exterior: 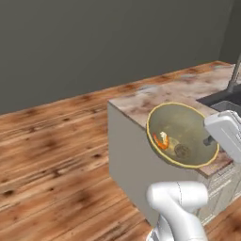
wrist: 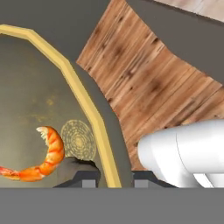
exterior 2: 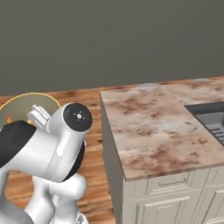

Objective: The microwave is finished heating the shrimp and garlic. Take the bowl containing the food and place it on the dining counter.

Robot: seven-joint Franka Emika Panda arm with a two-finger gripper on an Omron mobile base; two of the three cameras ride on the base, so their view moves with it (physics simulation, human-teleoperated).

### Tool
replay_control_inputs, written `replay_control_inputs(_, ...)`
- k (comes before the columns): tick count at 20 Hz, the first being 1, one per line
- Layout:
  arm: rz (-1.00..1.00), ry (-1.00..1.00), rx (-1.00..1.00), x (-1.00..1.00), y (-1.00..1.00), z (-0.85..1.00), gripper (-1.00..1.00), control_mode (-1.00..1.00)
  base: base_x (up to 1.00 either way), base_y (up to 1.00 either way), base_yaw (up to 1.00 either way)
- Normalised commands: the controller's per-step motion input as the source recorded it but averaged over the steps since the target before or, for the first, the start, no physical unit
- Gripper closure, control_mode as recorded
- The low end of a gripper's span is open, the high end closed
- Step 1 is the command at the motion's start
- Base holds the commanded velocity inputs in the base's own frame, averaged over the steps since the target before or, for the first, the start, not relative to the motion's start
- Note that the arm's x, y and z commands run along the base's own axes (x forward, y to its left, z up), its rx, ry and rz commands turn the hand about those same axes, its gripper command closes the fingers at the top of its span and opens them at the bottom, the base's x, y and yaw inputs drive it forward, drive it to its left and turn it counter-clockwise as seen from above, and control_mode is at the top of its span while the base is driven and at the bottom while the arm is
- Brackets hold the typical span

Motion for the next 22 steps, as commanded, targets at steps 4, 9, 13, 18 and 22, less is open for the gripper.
replay_control_inputs(4,0.00,0.00,0.00,0.00,0.00,0.00,1.00,1.00,0.91,0.89,-0.65)
replay_control_inputs(9,0.00,0.00,0.00,0.00,0.00,0.00,1.00,1.00,0.64,0.72,-0.75)
replay_control_inputs(13,0.00,0.00,0.00,0.00,0.00,0.00,1.00,1.00,0.39,0.52,-0.82)
replay_control_inputs(18,-0.12,0.03,0.00,0.14,0.00,0.00,1.00,-1.00,0.16,0.08,-0.33)
replay_control_inputs(22,-0.29,0.20,0.04,0.72,-0.07,0.00,1.00,-1.00,0.00,0.00,0.00)
